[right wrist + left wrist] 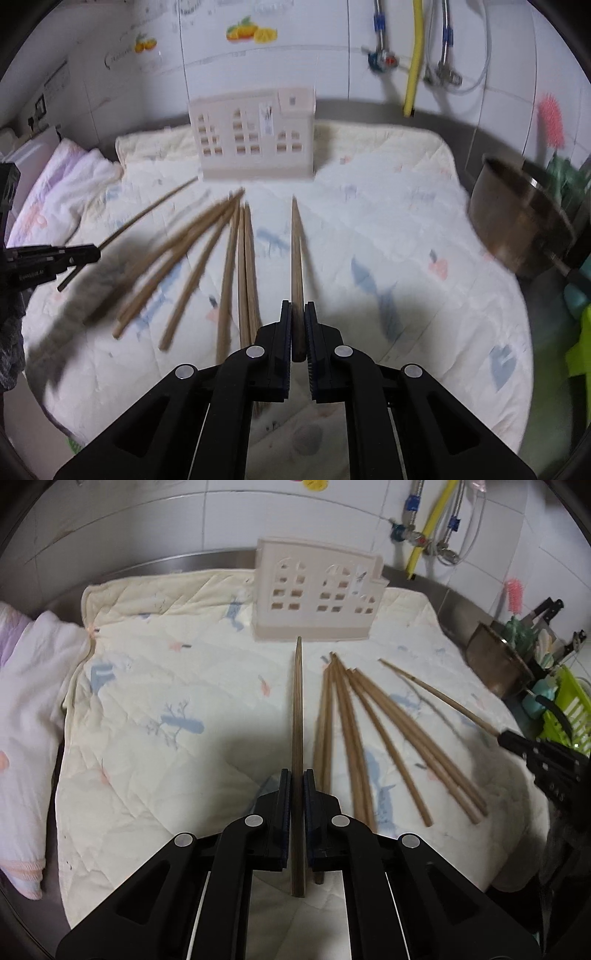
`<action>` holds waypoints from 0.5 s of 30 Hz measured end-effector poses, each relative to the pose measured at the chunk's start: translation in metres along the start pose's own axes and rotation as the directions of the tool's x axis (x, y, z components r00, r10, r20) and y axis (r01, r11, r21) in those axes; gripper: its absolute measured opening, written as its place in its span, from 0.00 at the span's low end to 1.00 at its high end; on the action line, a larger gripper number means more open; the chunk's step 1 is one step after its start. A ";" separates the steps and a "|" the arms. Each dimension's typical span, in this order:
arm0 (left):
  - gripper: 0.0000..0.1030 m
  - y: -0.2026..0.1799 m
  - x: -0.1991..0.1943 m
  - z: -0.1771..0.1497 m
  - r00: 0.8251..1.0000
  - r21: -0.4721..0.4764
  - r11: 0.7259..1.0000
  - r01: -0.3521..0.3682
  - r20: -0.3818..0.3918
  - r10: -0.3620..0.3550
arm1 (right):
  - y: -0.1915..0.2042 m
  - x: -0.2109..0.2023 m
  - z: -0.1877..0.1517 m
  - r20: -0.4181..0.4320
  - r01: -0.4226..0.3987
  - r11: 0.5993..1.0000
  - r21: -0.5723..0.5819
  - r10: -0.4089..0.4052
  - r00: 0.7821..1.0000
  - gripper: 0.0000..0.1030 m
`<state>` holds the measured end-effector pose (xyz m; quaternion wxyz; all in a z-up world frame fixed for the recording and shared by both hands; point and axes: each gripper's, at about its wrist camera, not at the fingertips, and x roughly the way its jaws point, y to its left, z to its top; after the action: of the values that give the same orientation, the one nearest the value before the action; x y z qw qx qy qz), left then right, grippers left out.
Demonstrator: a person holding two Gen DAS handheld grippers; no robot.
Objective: Organize utensils
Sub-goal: 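Lift the held chopstick with the left gripper toward the white holder while the right gripper lifts its own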
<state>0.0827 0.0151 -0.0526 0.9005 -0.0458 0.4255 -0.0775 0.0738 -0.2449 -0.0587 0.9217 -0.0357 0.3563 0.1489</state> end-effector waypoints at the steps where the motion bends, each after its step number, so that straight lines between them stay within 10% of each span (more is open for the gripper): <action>1: 0.05 -0.001 -0.003 0.002 1.000 0.005 1.000 0.001 0.003 -0.001 | 0.000 -0.004 0.006 0.019 0.002 1.000 -0.004 -0.002 1.000 0.07; 15: 0.05 -0.006 -0.028 0.031 0.998 0.051 0.998 -0.020 0.058 0.018 | 0.005 -0.033 0.070 0.164 -0.015 0.999 -0.052 0.023 0.986 0.07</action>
<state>0.0888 0.0152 -0.0107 0.9139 -0.0207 0.3977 -0.0785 0.0942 -0.2362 0.0157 0.9453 -0.0430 0.2756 0.1692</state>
